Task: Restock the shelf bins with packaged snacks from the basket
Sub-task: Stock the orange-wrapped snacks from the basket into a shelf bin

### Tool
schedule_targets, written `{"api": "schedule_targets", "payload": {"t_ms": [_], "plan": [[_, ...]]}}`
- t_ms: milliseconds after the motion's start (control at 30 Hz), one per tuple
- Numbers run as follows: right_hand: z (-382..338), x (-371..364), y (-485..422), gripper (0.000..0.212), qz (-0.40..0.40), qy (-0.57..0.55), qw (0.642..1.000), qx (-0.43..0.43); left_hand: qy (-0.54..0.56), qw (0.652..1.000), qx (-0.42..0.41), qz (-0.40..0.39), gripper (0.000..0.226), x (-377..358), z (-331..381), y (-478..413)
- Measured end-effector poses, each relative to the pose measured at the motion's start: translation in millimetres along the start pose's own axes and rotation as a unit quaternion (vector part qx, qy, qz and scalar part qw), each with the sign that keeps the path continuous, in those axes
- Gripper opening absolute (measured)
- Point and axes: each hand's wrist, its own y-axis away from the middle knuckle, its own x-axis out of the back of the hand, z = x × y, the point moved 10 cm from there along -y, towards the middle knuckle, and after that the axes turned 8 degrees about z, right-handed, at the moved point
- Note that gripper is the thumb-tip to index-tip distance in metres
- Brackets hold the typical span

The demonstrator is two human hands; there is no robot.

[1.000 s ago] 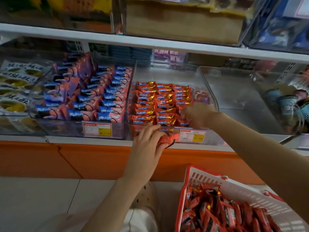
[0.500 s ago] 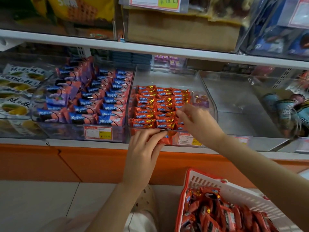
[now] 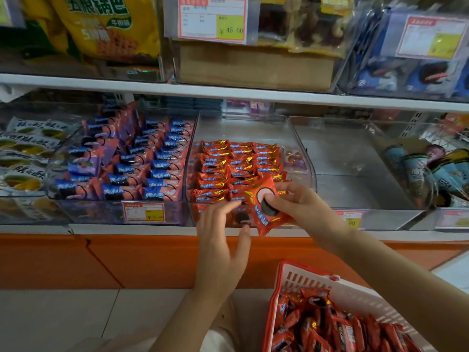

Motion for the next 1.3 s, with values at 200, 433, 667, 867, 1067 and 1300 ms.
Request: {"api": "schedule_targets", "payload": {"t_ms": [200, 433, 667, 867, 1067, 1300], "plan": [[0, 8, 7, 0.045, 0.022, -0.037, 0.999, 0.015, 0.110, 0.969, 0.210, -0.076, 0.042, -27, -7, 17], [-10, 21, 17, 0.032, 0.020, 0.085, 0.993, 0.079, 0.208, 0.938, 0.275, -0.027, 0.034, -22, -10, 6], [-33, 18, 40, 0.047, 0.000, 0.414, 0.890, 0.192, 0.042, 0.996, 0.066, -0.043, 0.034, -25, 18, -4], [-62, 16, 43, 0.041, 0.032, 0.549, 0.793, 0.261, -0.024, 0.993, 0.055, -0.101, 0.050, -38, 16, 2], [-83, 34, -7, 0.039, 0.094, 0.572, 0.774, 0.253, -0.313, 0.940, 0.012, -0.136, 0.058, -39, -16, 4], [-30, -10, -63, 0.043, -0.141, 0.651, 0.715, 0.213, -0.368, 0.924, -0.036, -0.100, 0.049, -35, -18, -4]]}}
